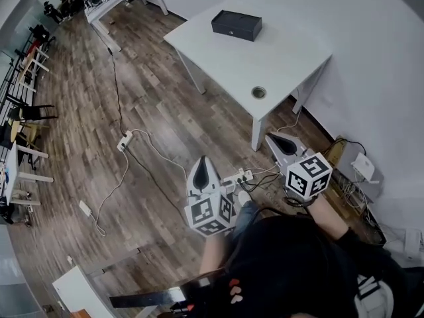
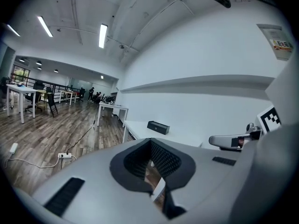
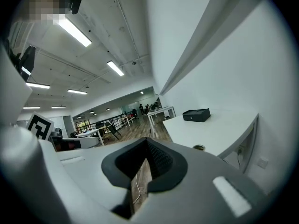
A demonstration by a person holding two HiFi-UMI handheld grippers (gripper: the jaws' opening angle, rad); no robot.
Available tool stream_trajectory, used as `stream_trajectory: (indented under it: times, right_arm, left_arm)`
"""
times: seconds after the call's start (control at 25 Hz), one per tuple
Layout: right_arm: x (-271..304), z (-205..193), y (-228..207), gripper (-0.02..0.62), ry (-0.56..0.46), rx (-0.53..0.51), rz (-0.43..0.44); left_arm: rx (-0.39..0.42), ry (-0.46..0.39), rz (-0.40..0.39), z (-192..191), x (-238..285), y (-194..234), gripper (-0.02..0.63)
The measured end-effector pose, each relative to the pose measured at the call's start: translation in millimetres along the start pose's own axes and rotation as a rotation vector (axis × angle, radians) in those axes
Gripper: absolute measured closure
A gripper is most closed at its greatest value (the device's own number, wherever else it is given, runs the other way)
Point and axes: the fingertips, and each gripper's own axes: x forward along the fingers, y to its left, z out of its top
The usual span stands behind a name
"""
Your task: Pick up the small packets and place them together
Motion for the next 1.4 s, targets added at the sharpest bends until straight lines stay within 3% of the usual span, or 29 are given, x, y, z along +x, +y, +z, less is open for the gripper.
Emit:
stream_trajectory:
  times: [0.28, 0.8, 1.04, 1.4]
  right_arm:
    - [89.4, 9.4, 34.2, 0.595, 0.024, -0.010, 0.096]
    - [226.0, 16.5, 65.3, 0.595, 0.093, -0.064, 0.207]
    - [335.2, 15.0, 57.3, 0.595, 0.138, -0.063, 0.304]
    - [486.6, 71.8, 28.9, 0.595, 0.158, -0.073, 0.381]
  left_arm:
    - [-0.024, -0.022, 0.049, 27.8, 17.8, 75.4, 0.607]
    - [-0.105, -0.014, 0.193, 32.7, 56.9, 174.8, 0.607]
    - [-0.125, -0.021, 0.305, 44.8, 125.9, 237.7, 0.607]
    - [-0.100, -0.041, 0.320, 122.8, 268.1, 297.7, 0.607]
